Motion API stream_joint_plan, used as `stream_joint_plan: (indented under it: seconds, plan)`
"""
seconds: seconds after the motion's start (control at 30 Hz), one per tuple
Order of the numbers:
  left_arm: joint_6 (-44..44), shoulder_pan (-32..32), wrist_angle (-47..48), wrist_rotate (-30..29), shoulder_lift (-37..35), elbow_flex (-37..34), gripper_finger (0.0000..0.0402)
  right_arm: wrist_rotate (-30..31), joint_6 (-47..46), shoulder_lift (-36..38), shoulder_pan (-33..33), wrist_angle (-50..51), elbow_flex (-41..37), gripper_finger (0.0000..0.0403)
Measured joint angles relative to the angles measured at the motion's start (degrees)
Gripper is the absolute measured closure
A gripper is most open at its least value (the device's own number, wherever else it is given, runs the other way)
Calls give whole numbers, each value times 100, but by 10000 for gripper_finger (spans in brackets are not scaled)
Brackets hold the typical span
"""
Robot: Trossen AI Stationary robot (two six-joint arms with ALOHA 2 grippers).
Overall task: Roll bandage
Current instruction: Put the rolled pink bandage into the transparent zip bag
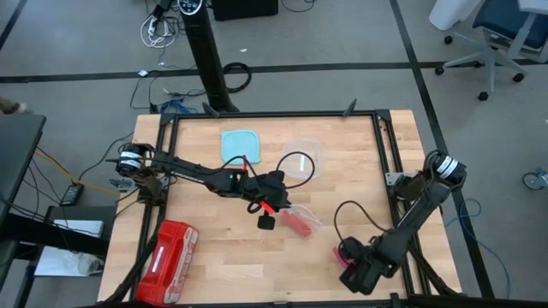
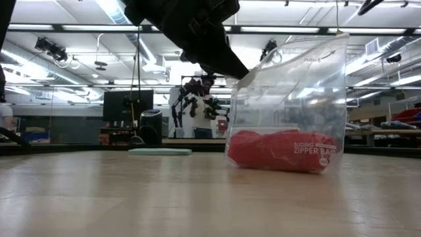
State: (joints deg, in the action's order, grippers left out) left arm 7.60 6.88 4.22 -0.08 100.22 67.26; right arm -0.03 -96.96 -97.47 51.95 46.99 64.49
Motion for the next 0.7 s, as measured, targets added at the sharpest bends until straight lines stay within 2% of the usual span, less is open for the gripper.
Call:
stream_joint_plan:
  seconds: [0.13,0.37,0.7]
  plan:
    - [9,-13,-2,2,2,0,381,288,-181,-3,23,-80,0,248]
    - [100,-12,15,6,2,0,381,230,-83,-322,19,-69,10,248]
    - [74,-12,68,11,2,0,380,219,-181,-382,19,-153,2,233]
